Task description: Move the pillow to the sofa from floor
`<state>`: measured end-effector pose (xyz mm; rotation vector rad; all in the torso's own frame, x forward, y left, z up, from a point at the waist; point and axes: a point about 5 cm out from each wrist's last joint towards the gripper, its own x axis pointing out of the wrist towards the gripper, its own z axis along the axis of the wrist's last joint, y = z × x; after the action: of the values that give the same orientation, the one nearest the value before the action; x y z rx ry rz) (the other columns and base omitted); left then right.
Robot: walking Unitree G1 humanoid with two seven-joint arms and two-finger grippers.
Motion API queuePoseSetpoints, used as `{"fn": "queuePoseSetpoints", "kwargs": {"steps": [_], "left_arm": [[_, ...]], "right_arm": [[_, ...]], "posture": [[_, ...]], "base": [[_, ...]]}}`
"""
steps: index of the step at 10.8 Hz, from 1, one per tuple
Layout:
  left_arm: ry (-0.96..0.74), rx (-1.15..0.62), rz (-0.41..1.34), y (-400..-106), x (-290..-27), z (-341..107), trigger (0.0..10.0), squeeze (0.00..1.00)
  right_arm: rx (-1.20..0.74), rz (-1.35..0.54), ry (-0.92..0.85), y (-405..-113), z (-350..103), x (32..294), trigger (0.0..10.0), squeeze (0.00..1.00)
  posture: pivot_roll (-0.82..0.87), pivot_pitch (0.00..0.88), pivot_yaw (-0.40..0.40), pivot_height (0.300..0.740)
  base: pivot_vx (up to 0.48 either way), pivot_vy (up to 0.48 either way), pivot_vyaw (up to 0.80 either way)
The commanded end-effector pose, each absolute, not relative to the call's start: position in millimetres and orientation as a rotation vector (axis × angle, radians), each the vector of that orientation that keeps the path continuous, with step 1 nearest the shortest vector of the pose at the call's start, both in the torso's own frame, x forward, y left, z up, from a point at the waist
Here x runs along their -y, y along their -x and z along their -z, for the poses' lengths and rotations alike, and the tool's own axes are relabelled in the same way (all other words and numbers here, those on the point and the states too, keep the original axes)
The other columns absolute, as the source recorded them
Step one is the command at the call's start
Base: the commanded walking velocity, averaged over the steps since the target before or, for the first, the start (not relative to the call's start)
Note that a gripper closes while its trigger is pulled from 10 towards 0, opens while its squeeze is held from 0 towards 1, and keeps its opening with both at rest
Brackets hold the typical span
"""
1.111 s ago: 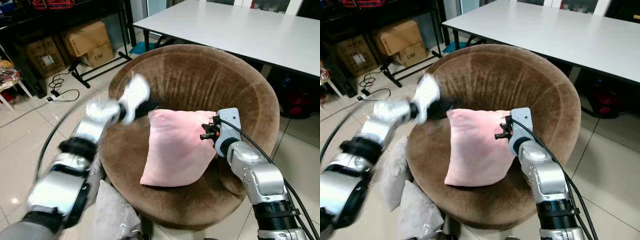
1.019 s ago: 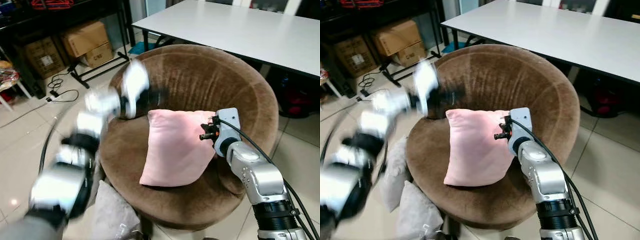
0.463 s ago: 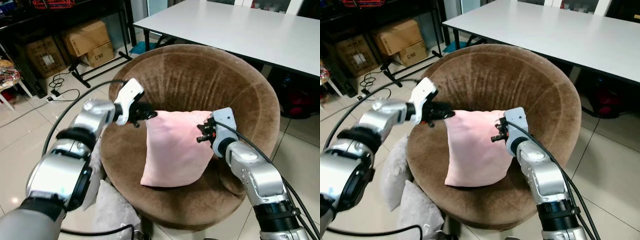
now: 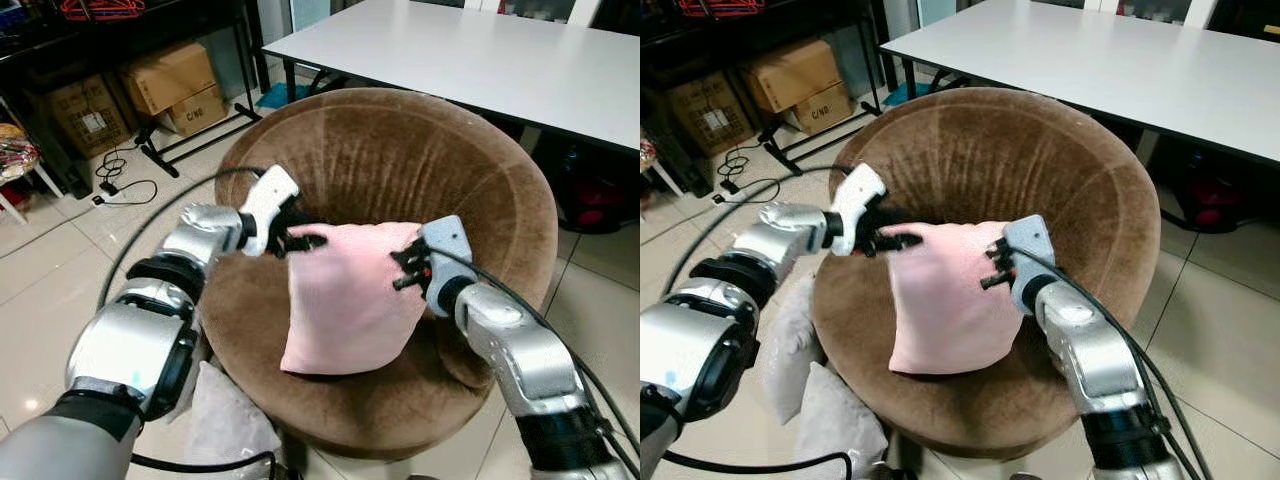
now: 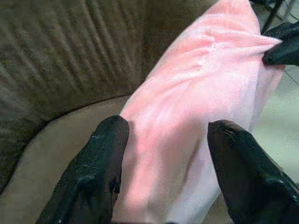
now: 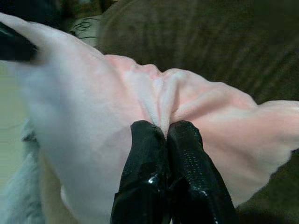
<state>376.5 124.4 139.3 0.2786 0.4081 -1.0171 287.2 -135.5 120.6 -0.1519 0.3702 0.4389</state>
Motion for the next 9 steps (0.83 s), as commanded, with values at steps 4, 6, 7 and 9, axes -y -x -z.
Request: {"fn": "queuePoseSetpoints", "kwargs": {"steps": [4, 6, 7, 9], "left_arm": [[-0.438, -0.556, 1.020, -365.9, -128.4, -111.5, 10.0, 0.00], [-0.462, -0.591, 1.073, -360.6, -127.6, -105.0, 5.5, 0.00], [-0.533, -0.571, 1.029, -360.9, -128.2, -100.5, 0.0, 0.00], [-0.547, -0.558, 1.007, -362.1, -129.1, -101.0, 0.0, 0.00]], "right_arm": [[-0.373, -0.577, 0.186, -271.9, -124.6, 125.1, 10.0, 0.00], [-0.377, -0.583, 0.192, -271.6, -125.1, 125.7, 10.0, 0.00], [-0.381, -0.586, 0.198, -272.8, -125.3, 126.0, 10.0, 0.00], [-0.386, -0.586, 0.202, -272.6, -125.1, 126.3, 10.0, 0.00]], "posture": [[-0.26, 0.000, 0.138, 0.740], [-0.26, 0.000, 0.132, 0.740], [-0.26, 0.000, 0.130, 0.740], [-0.26, 0.000, 0.129, 0.740]], "base": [[0.000, 0.000, 0.00], [0.000, 0.000, 0.00], [0.000, 0.000, 0.00], [0.000, 0.000, 0.00]]}}
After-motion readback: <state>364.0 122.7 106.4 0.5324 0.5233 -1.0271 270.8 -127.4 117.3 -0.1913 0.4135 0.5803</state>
